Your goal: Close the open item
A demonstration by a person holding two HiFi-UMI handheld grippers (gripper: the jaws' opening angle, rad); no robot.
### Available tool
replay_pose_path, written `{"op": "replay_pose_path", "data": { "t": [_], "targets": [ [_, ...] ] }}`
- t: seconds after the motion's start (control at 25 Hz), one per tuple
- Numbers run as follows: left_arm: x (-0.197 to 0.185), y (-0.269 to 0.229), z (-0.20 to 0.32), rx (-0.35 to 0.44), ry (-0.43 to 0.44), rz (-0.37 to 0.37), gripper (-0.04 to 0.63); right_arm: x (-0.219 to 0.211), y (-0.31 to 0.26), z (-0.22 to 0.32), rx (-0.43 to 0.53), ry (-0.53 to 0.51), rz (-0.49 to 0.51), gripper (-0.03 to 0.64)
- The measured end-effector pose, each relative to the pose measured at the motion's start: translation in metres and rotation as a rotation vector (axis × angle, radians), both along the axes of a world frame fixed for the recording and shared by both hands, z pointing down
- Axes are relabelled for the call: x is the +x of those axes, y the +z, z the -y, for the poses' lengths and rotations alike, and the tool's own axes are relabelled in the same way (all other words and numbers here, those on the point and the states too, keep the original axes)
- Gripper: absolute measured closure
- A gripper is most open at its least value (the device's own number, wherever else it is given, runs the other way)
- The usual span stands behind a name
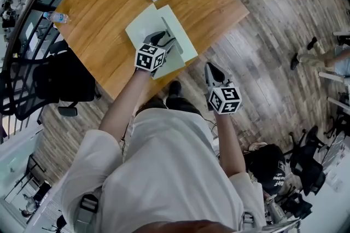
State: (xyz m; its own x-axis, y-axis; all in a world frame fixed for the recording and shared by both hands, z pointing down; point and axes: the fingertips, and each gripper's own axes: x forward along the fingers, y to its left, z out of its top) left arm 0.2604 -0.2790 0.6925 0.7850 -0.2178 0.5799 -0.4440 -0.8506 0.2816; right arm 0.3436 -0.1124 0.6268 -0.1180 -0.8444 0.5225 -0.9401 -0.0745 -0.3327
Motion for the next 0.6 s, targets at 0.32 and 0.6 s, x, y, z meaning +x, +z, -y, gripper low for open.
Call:
{"op": "replay_pose_path", "data": {
  "t": [0.32,0.6],
  "targets": [
    [0.025,0.032,-0.002,-0.02,0.06,0.064,0.38,0.003,0.017,-0.004,-0.015,0.028,0.034,0.614],
    [0.042,0.058,0.005,-0.038,0.114,0.116,0.38,0.009,0.026,-0.002,-0.021,0.062,0.052,0.614]
  ]
}}
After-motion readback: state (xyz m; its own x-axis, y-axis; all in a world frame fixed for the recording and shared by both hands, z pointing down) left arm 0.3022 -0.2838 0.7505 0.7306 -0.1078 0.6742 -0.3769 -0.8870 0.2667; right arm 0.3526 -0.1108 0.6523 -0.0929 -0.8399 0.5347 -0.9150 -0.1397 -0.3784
